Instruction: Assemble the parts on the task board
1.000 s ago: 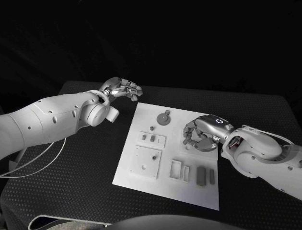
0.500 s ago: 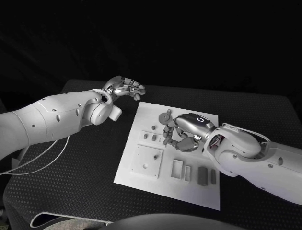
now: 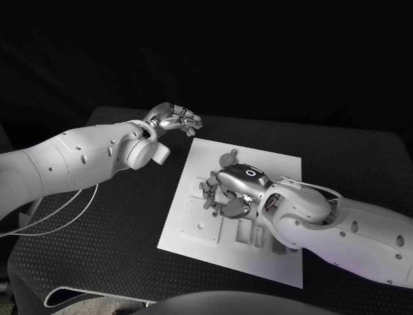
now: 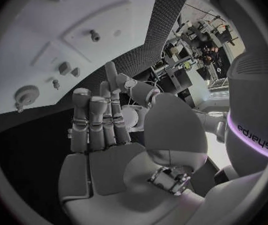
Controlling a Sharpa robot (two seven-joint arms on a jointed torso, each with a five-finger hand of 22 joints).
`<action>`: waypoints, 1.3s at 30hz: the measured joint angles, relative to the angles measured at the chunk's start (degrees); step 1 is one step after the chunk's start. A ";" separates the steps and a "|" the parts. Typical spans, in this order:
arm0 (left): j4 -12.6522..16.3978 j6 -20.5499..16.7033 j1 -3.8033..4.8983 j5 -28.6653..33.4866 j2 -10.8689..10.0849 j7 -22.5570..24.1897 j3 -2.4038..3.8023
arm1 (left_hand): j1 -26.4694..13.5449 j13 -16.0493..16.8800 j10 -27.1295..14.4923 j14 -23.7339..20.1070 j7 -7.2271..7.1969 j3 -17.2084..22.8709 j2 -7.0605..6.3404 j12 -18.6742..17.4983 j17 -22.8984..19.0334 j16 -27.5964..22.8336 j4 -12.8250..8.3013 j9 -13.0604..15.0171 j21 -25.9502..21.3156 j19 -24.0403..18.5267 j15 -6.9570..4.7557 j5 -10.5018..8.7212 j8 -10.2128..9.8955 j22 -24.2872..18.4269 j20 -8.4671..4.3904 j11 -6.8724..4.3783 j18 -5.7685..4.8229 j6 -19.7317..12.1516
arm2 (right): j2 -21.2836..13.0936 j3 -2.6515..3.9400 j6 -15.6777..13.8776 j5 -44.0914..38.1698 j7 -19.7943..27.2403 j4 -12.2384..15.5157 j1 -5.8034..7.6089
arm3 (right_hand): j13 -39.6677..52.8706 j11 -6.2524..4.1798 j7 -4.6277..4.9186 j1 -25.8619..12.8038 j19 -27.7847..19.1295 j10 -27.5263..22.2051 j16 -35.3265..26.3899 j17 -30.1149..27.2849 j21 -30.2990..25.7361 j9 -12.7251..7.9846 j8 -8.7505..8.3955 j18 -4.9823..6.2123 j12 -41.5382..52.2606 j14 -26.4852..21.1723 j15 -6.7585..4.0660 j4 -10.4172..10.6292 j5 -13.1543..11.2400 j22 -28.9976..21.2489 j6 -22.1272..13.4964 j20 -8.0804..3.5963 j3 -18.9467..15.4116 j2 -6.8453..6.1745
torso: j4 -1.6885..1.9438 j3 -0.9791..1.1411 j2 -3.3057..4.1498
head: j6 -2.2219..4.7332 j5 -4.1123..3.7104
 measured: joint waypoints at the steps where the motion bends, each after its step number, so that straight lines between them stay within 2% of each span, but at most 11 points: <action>1: 0.02 0.00 0.00 0.00 0.09 0.00 0.00 | 0.00 0.00 0.00 0.00 0.00 0.00 0.00 0.00 0.00 0.00 0.00 0.00 0.00 0.00 0.00 0.00 0.00 0.00 0.00 0.00 0.00 0.00 | 0.48 -0.33 0.03 -0.18 0.01 -0.21 0.02 | 0.00 0.00 0.00 0.02 0.00 0.00 0.00 0.00 0.00 0.00 0.00 0.00 0.00 0.00 0.00 0.00 0.00 0.00 0.00 0.00 0.00 0.02 | -0.02 -0.01 0.00 | -0.03 0.07; 3: 0.06 0.00 0.00 0.00 0.26 -0.01 0.00 | 0.00 0.00 0.00 0.00 0.00 0.00 0.00 0.00 0.03 0.00 0.00 0.00 0.00 0.00 0.00 0.00 0.00 0.00 0.00 0.00 0.00 0.00 | 1.20 -1.28 0.06 -0.46 0.02 -0.67 0.08 | 0.01 0.00 0.01 0.14 0.00 0.00 0.00 0.00 0.00 0.00 -0.01 0.00 -0.16 0.00 0.00 0.00 0.00 0.00 -0.01 0.00 0.00 0.13 | -0.05 -0.01 0.00 | -0.06 0.27; 4: 0.05 0.00 0.01 0.00 0.34 -0.02 0.00 | 0.00 0.00 0.00 0.00 0.00 0.00 0.00 0.00 0.06 0.00 0.00 0.00 0.00 0.00 0.00 0.00 0.00 0.00 0.00 0.00 0.00 0.00 | 1.61 -2.00 0.12 -0.66 0.02 -0.89 0.04 | 0.01 0.00 0.01 0.14 0.00 0.00 0.00 0.00 0.00 0.00 -0.02 0.00 -0.16 0.00 0.00 0.00 0.00 0.00 -0.02 0.00 -0.01 0.13 | -0.07 0.00 0.00 | -0.09 0.38; 5: 0.03 0.00 0.02 0.00 0.40 -0.03 0.00 | 0.00 0.00 0.00 0.00 0.00 0.00 0.00 0.00 0.06 0.00 0.00 0.00 0.00 0.00 0.00 0.00 0.00 0.00 0.00 0.00 0.00 0.00 | 1.90 -2.36 0.18 -0.79 0.02 -1.06 -0.03 | 0.02 0.00 0.01 0.14 0.00 0.00 0.00 0.00 0.00 0.00 -0.02 0.00 -0.16 0.00 0.00 0.00 0.00 0.00 -0.02 0.01 -0.01 0.14 | -0.09 0.00 0.00 | -0.19 0.50; 9: 0.02 0.01 0.05 0.00 0.60 -0.04 0.02 | 0.00 0.00 0.00 0.00 0.00 0.00 0.00 0.00 0.06 0.00 0.00 0.00 0.00 0.00 0.00 0.00 0.00 -0.01 0.00 0.00 0.00 0.00 | 3.00 -3.27 0.29 -1.43 0.02 -2.05 -0.13 | 0.05 0.00 0.02 0.13 0.00 0.00 0.00 0.00 0.00 0.00 0.06 -0.01 -0.22 0.00 0.00 -0.21 -0.01 0.00 -0.03 0.01 0.08 0.14 | -0.07 0.05 0.02 | -0.28 0.69; 13: 0.01 0.01 0.06 0.00 0.62 -0.04 0.02 | 0.00 -0.05 0.00 0.00 0.00 0.00 0.00 0.00 0.11 -0.22 0.00 0.00 0.00 0.00 0.00 0.00 0.00 0.01 0.00 0.00 0.00 0.00 | 3.78 -3.83 0.28 -1.93 0.02 -3.11 -0.60 | 0.06 0.00 0.02 0.11 -0.01 0.00 0.00 -0.01 0.00 0.00 0.17 0.00 -0.22 0.00 0.00 -0.23 -0.01 0.00 -0.04 0.01 0.09 0.16 | 0.01 0.10 0.04 | -0.46 0.88; 17: 0.00 0.01 0.06 0.00 0.63 -0.04 0.02 | 0.00 -0.05 0.00 0.00 0.00 0.00 0.00 0.00 0.11 -0.22 0.00 0.00 0.00 0.00 0.00 0.00 0.00 0.05 0.00 0.00 0.00 0.00 | 4.39 -4.10 0.27 -2.45 0.08 -3.97 -1.29 | 0.08 0.00 0.03 -0.07 -0.01 0.00 0.00 -0.01 0.00 0.00 0.17 0.00 -0.24 0.00 0.00 -0.24 -0.05 0.00 -0.05 0.02 0.08 0.33 | 0.04 0.10 0.04 | -0.60 1.09; 23: -0.01 0.01 0.04 0.01 0.69 -0.04 0.02 | 0.00 -0.05 0.00 0.00 0.00 0.00 0.00 0.00 0.12 -0.22 0.00 0.00 0.00 0.00 0.00 0.00 0.00 0.05 0.00 0.00 0.00 0.00 | 5.07 -4.16 0.26 -3.08 0.18 -4.58 -1.95 | 0.10 0.00 -0.04 -0.11 -0.01 0.00 0.00 -0.01 0.00 0.05 0.17 0.00 -0.27 0.00 0.00 -0.24 -0.06 0.00 -0.16 0.03 0.07 0.38 | 0.05 0.10 0.03 | -0.79 1.36; 39: 0.00 0.02 0.06 0.01 0.66 -0.04 0.01 | 0.00 -0.04 0.00 0.00 0.00 0.00 0.00 0.00 0.22 -0.22 0.00 0.00 0.00 0.00 0.00 0.00 0.00 0.09 0.00 0.00 0.00 0.00 | 5.28 -4.37 0.66 -3.76 0.20 -5.62 -2.31 | 0.10 0.00 0.03 -0.12 0.05 0.00 0.01 -0.02 0.20 0.11 0.16 0.00 -0.49 0.00 0.00 -0.48 -0.22 0.00 -0.24 0.14 0.16 0.37 | -0.01 0.08 0.01 | -1.12 1.57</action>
